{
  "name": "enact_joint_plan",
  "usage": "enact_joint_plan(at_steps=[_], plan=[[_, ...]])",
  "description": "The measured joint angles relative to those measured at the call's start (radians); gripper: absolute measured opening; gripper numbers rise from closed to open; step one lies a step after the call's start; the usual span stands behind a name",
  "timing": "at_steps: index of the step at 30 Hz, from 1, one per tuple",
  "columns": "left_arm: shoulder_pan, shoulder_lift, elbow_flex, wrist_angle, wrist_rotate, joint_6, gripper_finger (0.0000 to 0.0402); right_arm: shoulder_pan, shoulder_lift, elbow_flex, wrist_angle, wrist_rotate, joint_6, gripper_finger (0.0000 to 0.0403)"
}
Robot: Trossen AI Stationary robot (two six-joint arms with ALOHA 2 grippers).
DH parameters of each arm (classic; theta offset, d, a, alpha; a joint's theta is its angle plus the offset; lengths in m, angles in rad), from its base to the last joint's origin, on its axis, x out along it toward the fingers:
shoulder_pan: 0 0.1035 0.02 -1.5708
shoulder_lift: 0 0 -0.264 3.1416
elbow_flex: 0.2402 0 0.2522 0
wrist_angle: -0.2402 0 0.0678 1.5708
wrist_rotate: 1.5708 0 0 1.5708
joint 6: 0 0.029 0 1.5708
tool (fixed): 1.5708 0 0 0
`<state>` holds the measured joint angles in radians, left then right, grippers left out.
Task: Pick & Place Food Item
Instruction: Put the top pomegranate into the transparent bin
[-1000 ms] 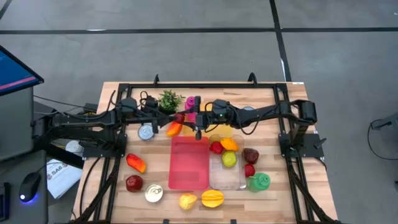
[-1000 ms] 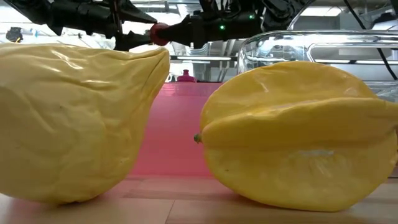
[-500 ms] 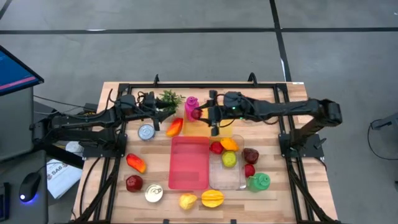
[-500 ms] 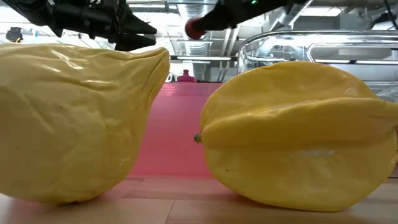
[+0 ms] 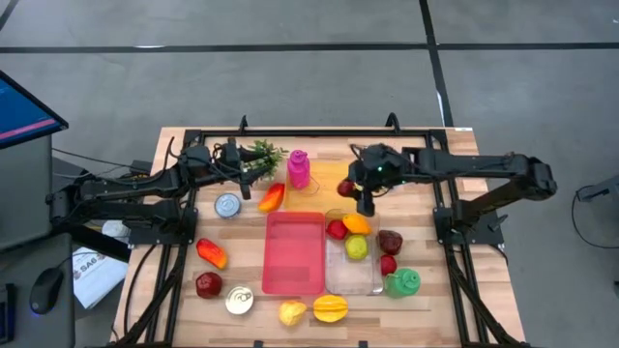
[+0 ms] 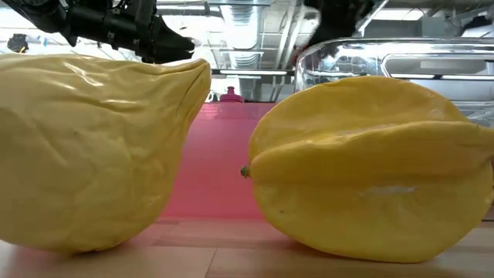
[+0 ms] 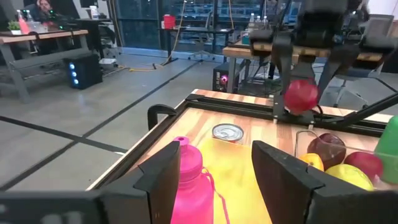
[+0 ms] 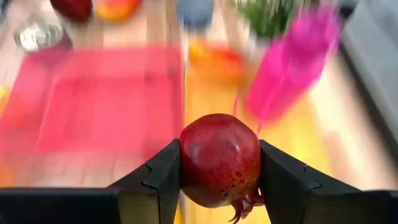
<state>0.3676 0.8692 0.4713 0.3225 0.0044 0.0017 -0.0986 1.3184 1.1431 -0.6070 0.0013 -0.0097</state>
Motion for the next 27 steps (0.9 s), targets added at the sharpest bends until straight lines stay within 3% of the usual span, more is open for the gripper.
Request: enact_joint_plan(at_steps=[7,12,18,27], plan=[[0.000,0.000,0.000,0.000,0.000,0.002,0.0184,0.078,0.044,-0.001,-0.179,-0.015,0.098,0.0172],[0.000,0.000,0.000,0.000,-0.001,0.002,0.0184,0.151,0.080,0.000,-0.162,-0.107,0.092,0.0172],[0.000,0.000,0.000,0.000,-0.001,0.002,0.0182,0.206,0.148,0.000,-0.153,-0.108,0.092,0.0175],[0.000,0.000,0.000,-0.001,-0.001,0.002,0.0183,0.217,0.246,-0.001,-0.135,-0.106,0.141,0.0244]])
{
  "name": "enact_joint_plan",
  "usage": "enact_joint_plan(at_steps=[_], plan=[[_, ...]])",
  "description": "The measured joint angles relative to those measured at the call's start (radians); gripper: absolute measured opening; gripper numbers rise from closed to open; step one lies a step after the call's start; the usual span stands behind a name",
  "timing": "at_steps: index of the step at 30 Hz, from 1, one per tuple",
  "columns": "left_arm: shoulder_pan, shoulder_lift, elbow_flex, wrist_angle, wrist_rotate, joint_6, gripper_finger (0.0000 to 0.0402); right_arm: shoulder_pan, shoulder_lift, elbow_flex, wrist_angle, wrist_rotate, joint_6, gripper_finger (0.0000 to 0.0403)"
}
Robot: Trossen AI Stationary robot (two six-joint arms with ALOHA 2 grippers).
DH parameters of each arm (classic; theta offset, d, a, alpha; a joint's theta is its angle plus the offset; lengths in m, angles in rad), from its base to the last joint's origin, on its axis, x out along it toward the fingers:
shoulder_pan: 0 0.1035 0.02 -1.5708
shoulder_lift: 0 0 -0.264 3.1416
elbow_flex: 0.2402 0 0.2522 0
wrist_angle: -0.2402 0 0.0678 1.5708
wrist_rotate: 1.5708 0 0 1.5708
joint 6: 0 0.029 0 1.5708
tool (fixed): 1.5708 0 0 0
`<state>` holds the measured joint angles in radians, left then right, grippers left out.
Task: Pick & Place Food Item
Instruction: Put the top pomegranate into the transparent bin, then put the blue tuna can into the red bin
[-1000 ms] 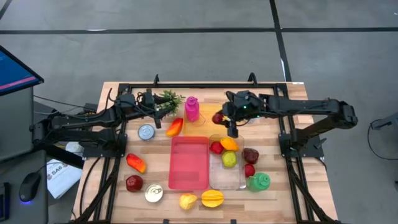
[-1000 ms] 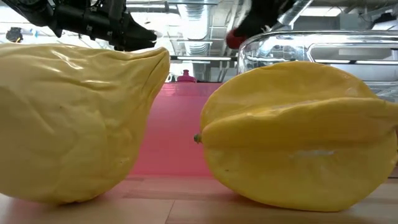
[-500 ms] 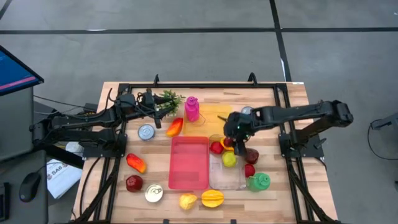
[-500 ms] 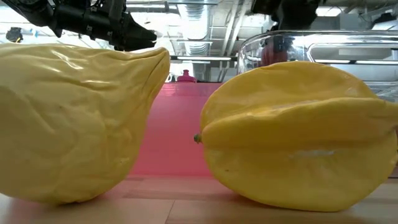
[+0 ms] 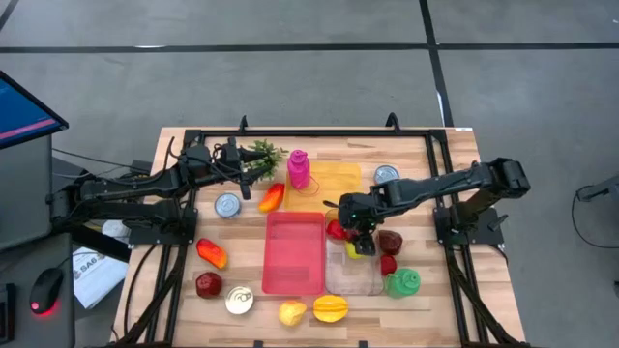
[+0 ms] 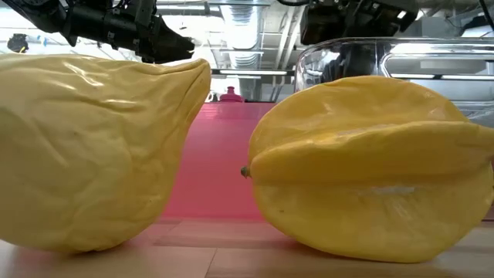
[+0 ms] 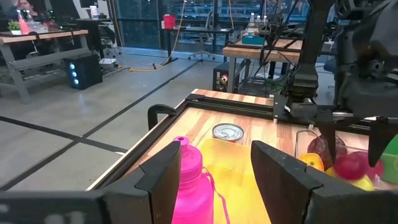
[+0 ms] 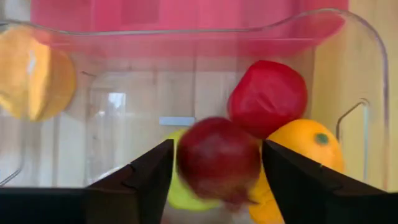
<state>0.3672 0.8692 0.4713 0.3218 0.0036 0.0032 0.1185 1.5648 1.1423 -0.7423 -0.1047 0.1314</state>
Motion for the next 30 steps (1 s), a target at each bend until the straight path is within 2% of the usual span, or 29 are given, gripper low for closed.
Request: enact_joint_plan(at_steps=[6,15,18,22,26,30], plan=[[0.000,0.000,0.000,0.000,0.000,0.000,0.0180,0.005,0.002,0.000,-0.018,-0.002,-0.048,0.0277],[0.000,0.000,0.000,0.000,0.000,0.000,0.0180,-0.019,-0.150,0.000,-0.011,-0.001,-0.080,0.0266],[0.000,0.000,0.000,0.000,0.000,0.000,0.0178,-0.038,-0.217,0.001,0.002,0.013,-0.116,0.0257],[0.000,0.000,0.000,0.000,0.000,0.000,0.0177,-0.058,-0.296,0.001,0.038,0.103,-0.188,0.0237],[0.000,0.000,0.000,0.000,0.000,0.000,0.0177,-0.079,-0.354,0.001,0.063,0.185,-0.260,0.0207],[0.000,0.000,0.000,0.000,0.000,0.000,0.0177,-0.108,-0.397,0.001,0.070,0.200,-0.307,0.0169]])
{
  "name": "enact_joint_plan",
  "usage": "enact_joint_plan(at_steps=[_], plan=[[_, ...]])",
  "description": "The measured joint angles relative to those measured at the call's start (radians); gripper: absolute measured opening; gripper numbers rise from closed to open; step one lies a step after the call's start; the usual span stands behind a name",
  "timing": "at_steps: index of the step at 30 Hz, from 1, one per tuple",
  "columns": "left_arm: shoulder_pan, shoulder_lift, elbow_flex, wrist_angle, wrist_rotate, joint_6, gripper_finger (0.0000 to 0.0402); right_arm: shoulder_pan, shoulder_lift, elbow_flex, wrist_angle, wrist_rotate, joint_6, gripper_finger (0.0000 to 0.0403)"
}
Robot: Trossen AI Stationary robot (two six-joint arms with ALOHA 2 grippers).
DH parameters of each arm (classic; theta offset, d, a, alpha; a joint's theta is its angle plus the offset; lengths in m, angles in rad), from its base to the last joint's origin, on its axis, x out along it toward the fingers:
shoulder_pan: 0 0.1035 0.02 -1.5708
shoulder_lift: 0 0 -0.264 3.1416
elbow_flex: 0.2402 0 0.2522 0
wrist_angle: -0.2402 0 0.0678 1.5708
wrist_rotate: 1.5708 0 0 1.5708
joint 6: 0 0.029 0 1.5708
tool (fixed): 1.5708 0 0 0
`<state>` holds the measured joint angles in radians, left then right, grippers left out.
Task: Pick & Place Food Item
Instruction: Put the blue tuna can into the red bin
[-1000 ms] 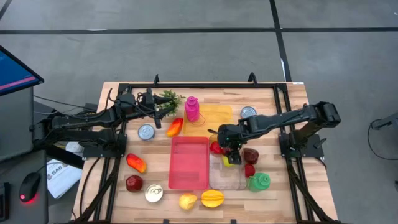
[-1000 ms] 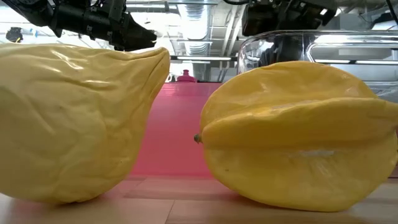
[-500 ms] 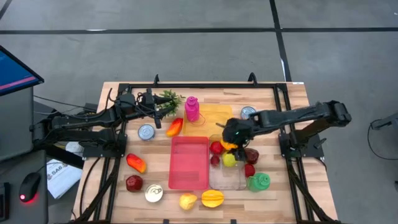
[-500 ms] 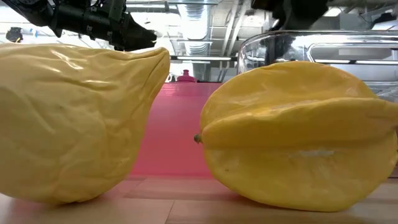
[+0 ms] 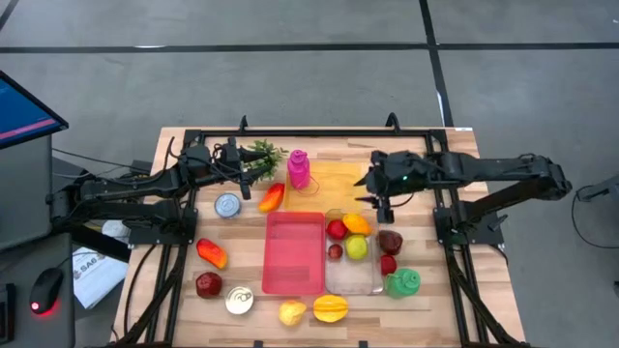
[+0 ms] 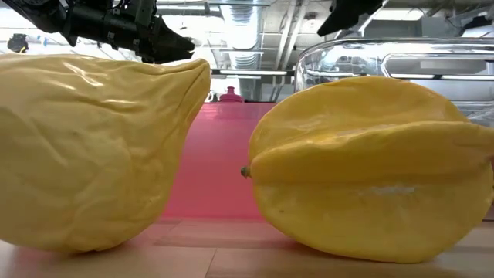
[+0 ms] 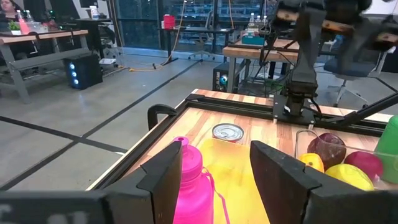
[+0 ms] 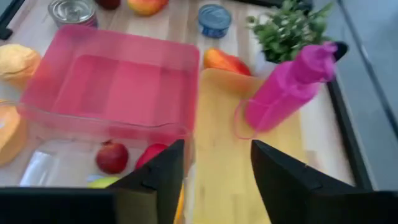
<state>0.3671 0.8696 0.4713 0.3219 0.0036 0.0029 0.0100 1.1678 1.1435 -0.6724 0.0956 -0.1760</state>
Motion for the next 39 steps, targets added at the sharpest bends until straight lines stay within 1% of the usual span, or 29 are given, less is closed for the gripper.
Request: enact_joint_plan(at_steps=[7,11,15,18,25,39], plan=[[0.000,0.000,0.000,0.000,0.000,0.000,0.0177,-0.059,-0.033,-0.007,-0.003,0.000,-0.070,0.0100],[0.000,0.000,0.000,0.000,0.000,0.000,0.0177,-0.105,-0.036,-0.058,0.077,-0.008,-0.093,0.0069],[0.000,0.000,0.000,0.000,0.000,0.000,0.0177,-0.145,-0.034,-0.127,0.170,-0.016,-0.079,0.0048],[0.000,0.000,0.000,0.000,0.000,0.000,0.0177,-0.161,-0.035,-0.158,0.217,-0.016,-0.043,0.0038],[0.000,0.000,0.000,0.000,0.000,0.000,0.0177,-0.172,-0.035,-0.159,0.271,-0.017,-0.017,0.0023],[0.000,0.000,0.000,0.000,0.000,0.000,0.0177,-0.172,-0.035,-0.159,0.270,-0.017,-0.007,0.0016]])
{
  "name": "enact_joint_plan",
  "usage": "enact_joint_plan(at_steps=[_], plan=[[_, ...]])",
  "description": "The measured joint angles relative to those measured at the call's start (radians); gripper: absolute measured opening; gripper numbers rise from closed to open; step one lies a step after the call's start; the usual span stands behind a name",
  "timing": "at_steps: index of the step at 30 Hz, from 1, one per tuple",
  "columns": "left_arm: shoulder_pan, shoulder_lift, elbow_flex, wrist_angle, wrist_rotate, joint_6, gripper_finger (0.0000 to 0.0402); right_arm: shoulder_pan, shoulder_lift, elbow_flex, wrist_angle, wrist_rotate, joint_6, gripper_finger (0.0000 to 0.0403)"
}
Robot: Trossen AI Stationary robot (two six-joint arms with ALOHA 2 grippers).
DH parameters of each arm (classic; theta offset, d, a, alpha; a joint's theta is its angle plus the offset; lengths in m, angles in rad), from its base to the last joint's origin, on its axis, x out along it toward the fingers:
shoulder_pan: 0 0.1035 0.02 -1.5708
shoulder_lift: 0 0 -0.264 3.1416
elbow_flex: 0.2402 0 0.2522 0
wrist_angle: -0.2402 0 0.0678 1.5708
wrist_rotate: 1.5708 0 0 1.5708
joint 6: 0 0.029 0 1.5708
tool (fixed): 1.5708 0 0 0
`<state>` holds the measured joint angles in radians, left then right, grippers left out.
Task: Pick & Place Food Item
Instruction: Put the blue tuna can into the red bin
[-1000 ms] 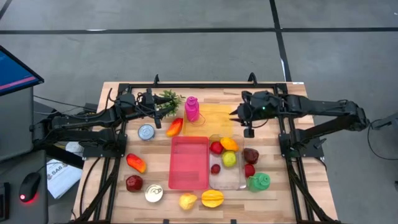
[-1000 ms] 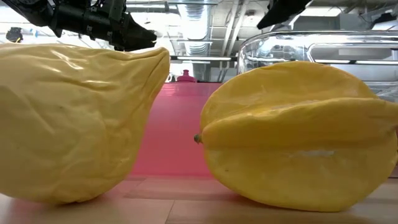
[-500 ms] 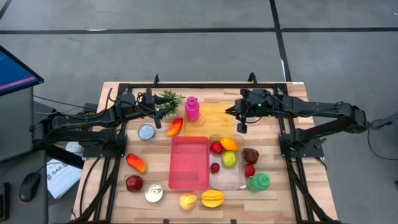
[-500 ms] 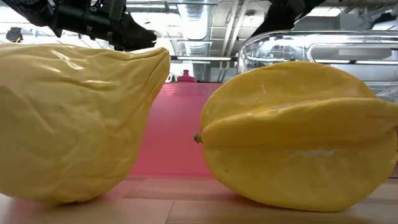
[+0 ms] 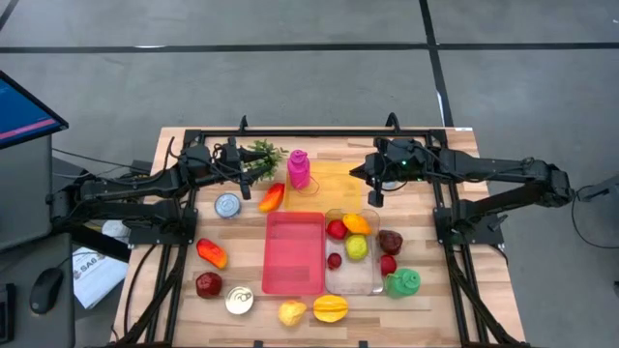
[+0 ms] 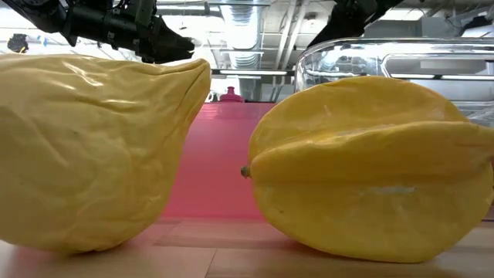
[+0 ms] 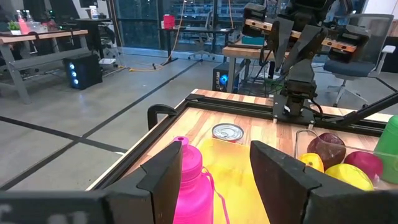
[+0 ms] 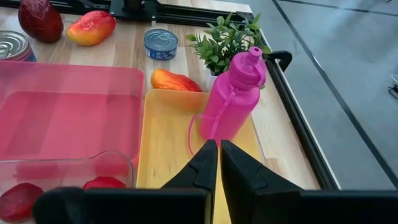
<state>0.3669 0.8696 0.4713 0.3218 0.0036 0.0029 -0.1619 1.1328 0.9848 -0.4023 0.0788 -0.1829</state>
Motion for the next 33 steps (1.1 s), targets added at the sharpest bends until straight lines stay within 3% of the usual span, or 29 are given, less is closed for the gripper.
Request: enact_joint_plan(at_steps=[33], plan=[[0.000,0.000,0.000,0.000,0.000,-0.007,0.0177,-0.027,0.002,0.002,0.049,-0.002,0.013,0.0016]])
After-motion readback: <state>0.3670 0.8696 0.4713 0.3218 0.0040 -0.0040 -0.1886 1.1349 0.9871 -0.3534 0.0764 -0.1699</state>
